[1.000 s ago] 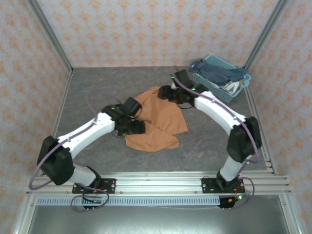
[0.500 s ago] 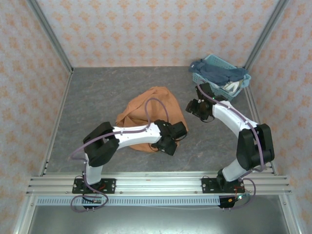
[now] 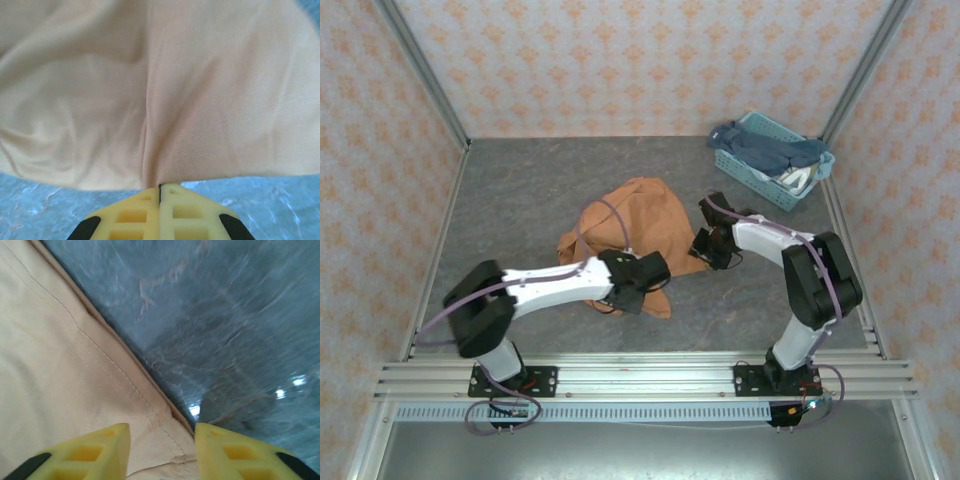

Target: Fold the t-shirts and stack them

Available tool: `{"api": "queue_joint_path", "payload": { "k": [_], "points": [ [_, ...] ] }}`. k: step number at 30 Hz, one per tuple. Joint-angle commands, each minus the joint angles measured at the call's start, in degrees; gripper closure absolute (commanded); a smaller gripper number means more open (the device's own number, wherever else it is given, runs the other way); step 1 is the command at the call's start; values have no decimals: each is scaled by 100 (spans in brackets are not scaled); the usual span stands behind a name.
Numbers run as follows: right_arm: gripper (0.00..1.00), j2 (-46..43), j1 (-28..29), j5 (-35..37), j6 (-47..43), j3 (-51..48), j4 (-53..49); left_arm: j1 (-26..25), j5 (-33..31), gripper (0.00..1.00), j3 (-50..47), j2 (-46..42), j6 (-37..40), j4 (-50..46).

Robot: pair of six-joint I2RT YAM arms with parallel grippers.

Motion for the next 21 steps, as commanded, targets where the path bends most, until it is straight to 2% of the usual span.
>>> {"api": "queue_joint_path", "payload": {
  "k": [1, 5, 7, 10, 14, 18, 21],
  "points": [
    [69, 221, 168, 82, 400, 80, -25, 161, 120, 100, -400, -610, -55, 27],
    [93, 388, 215, 435, 562, 165, -404, 424, 54, 100, -874, -1187, -121, -289],
    [100, 248, 199, 784, 511, 204, -652, 588, -77, 100, -1073, -1406, -191, -488],
    [100, -85, 76, 1314, 369, 250, -1047, 792, 5, 100, -1371, -1877, -254, -439],
    [100, -397, -247, 1809, 1, 287, -1581, 822, 303, 100, -1598, -2179, -273, -276],
    [100, -546, -543, 2007, -382, 208, -1734, 822, 399, 100, -1803, -2203, -326, -288],
    [100, -437, -597, 1894, -663, 282, -1757, 822, 587, 100, -1910, -2299, -309, -205]
  ]
}}
